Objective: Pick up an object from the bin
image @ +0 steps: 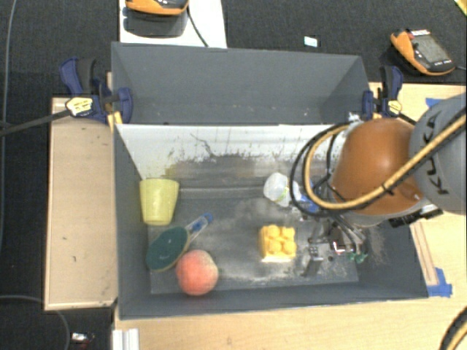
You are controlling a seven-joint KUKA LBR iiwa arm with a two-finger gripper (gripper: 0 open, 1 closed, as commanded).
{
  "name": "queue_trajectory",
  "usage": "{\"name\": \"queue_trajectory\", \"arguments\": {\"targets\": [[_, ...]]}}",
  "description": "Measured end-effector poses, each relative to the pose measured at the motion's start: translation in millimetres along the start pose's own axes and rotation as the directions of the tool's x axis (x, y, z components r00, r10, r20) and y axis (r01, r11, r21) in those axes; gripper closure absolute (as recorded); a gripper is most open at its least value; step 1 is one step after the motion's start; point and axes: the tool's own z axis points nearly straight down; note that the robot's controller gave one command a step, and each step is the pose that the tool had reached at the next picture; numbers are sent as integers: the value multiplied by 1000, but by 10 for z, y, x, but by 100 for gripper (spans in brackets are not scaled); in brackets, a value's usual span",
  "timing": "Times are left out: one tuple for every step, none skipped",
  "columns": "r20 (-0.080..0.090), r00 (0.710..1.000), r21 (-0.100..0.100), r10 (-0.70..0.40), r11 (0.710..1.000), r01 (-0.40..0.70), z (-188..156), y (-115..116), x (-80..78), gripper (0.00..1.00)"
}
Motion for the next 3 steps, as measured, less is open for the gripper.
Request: {"name": "queue_trajectory", "arguments": {"targets": [[0, 1000, 0, 0, 1000, 0, 0, 0, 0, 0], [8, 992, 1, -123, 992, 123, 344, 413, -469, 0], [4, 1000, -1, -3, 1000, 3, 513, 296, -530, 0]]}}
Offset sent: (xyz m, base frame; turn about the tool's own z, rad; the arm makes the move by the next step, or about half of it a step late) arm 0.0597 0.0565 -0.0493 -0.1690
